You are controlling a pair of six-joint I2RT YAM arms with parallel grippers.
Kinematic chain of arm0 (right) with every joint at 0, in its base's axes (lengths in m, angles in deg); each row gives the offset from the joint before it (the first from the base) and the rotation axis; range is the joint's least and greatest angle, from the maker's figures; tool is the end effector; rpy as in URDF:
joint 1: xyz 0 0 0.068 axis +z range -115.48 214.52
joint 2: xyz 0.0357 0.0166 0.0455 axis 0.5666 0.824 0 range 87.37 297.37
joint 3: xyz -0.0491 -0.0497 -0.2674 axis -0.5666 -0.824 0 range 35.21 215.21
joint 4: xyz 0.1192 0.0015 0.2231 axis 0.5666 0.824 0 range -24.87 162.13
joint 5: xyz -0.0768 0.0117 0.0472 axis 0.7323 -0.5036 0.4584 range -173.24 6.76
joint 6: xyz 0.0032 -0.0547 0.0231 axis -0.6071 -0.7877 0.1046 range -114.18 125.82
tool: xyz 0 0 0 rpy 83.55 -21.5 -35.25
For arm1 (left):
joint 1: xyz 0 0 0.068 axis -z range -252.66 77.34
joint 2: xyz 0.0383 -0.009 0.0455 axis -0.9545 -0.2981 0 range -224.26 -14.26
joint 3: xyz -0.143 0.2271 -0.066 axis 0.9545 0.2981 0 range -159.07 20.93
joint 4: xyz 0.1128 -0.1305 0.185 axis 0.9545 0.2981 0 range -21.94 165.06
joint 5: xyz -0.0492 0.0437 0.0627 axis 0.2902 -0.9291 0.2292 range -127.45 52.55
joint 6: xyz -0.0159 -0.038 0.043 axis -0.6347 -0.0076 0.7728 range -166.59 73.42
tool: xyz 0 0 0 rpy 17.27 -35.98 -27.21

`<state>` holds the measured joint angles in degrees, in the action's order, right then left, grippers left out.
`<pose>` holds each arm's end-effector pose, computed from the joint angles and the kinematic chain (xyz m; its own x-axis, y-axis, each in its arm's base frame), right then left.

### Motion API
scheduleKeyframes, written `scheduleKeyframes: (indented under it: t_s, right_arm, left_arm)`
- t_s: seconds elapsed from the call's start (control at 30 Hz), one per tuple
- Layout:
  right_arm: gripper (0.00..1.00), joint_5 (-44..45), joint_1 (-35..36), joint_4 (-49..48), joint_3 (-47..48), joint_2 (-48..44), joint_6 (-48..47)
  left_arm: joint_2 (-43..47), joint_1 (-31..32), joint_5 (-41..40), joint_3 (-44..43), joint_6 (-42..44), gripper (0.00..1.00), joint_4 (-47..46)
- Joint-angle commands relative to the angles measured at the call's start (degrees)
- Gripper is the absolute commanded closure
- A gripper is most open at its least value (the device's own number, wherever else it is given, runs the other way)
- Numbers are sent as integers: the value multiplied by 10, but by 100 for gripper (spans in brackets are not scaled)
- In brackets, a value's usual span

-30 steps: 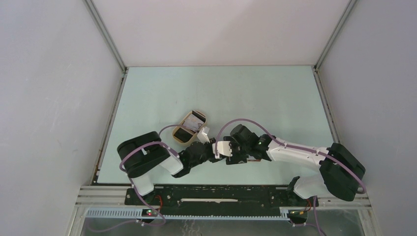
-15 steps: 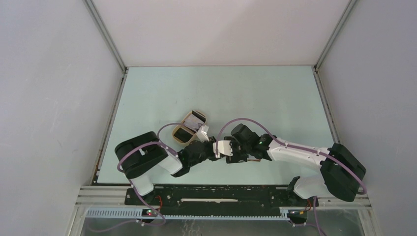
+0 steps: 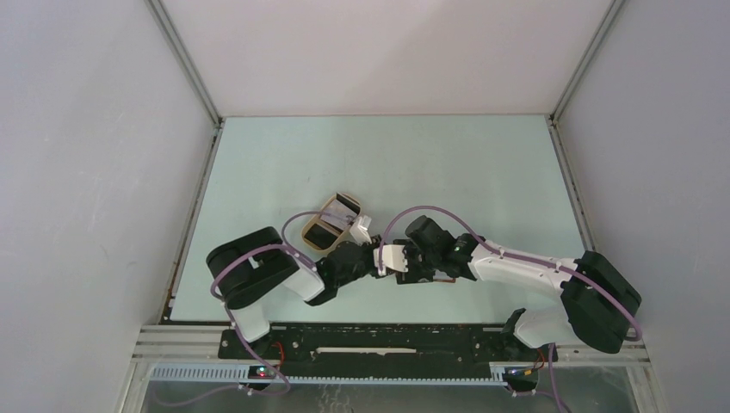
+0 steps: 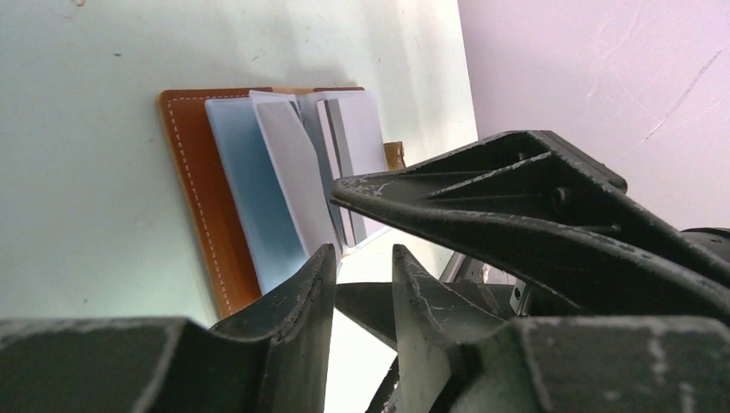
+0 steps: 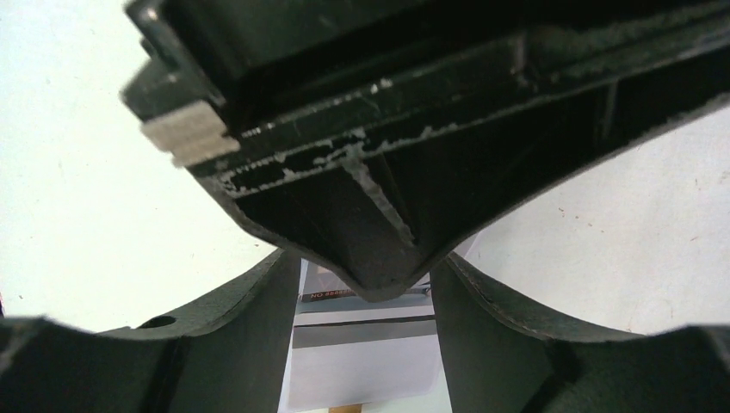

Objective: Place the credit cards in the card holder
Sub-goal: Turn over the card slot in the card holder.

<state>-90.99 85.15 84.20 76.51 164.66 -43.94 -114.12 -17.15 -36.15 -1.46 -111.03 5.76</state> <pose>0.1568 0.2004 0.1885 0.2864 -0.8436 -0.4543 -0.9234 -0.1165 -0.3658 0.1628 -0.2388 0.1292 -0.8184 -0.4015 -0.4110 0.2271 0.4311 -0.8733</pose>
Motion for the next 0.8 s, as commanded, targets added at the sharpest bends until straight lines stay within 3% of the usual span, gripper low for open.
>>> scheduleKeyframes:
  t_s: [0.0,0.77]
  right_arm:
    - [36,-3,-6,4,11,-20,4]
    - [40,-5,-10,4,11,-20,3]
  left_arm:
    - [-13,-4,14,-28,13,64,-13]
    - [48,-11,-37,-10,53,58,62]
